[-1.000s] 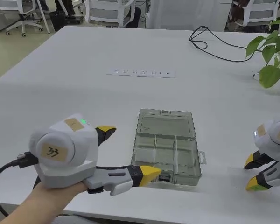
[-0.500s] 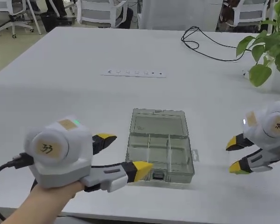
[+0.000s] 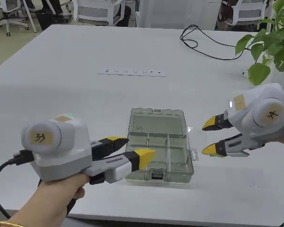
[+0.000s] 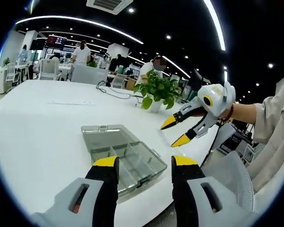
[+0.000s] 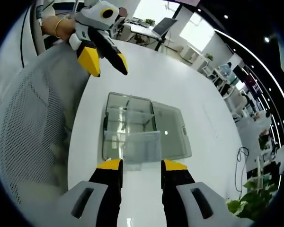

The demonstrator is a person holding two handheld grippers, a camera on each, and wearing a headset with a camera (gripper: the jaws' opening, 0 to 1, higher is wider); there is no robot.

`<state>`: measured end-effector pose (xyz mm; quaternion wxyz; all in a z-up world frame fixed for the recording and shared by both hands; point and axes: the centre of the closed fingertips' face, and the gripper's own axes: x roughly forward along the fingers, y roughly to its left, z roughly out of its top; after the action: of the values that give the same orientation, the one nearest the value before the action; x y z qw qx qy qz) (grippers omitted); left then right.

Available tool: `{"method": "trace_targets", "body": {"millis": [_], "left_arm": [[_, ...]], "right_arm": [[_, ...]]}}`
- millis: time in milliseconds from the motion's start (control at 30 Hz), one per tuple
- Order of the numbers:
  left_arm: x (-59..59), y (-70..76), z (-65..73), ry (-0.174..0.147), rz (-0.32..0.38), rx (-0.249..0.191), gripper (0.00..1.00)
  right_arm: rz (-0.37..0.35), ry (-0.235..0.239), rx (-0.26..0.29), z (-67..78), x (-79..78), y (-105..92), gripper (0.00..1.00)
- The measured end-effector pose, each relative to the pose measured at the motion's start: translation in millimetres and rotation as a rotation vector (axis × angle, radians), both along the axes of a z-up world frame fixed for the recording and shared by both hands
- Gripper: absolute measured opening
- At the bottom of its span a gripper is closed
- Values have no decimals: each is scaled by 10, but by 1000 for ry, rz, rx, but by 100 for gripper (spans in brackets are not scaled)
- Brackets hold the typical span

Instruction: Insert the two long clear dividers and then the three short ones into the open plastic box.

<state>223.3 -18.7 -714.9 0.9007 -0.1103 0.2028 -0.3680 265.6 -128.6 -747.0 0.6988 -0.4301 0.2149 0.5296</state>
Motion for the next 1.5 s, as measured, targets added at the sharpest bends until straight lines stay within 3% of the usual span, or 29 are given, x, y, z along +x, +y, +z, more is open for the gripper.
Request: {"method": "trace_targets", "body": {"millis": [267, 400, 667, 800, 1100, 1500], "left_arm": [[-20, -74, 39, 26, -18, -62, 33], [-14, -105, 69, 43, -28, -114, 27], [-19, -135, 87, 78, -32, -172, 20], [-40, -154, 100, 104, -25, -210, 16], [-73, -154, 81, 133, -15, -232, 0], [-68, -138, 62, 192, 6, -253, 0]], "right_arm": [[48, -40, 80, 194, -70, 375, 32], [73, -46, 112, 250, -132, 541, 32], [120, -57, 177, 336, -242, 795, 32], [140, -68, 190, 348, -280, 862, 32], [162, -85, 202, 378, -331, 939, 32], [145, -120, 212, 380, -345, 955, 33]]}}
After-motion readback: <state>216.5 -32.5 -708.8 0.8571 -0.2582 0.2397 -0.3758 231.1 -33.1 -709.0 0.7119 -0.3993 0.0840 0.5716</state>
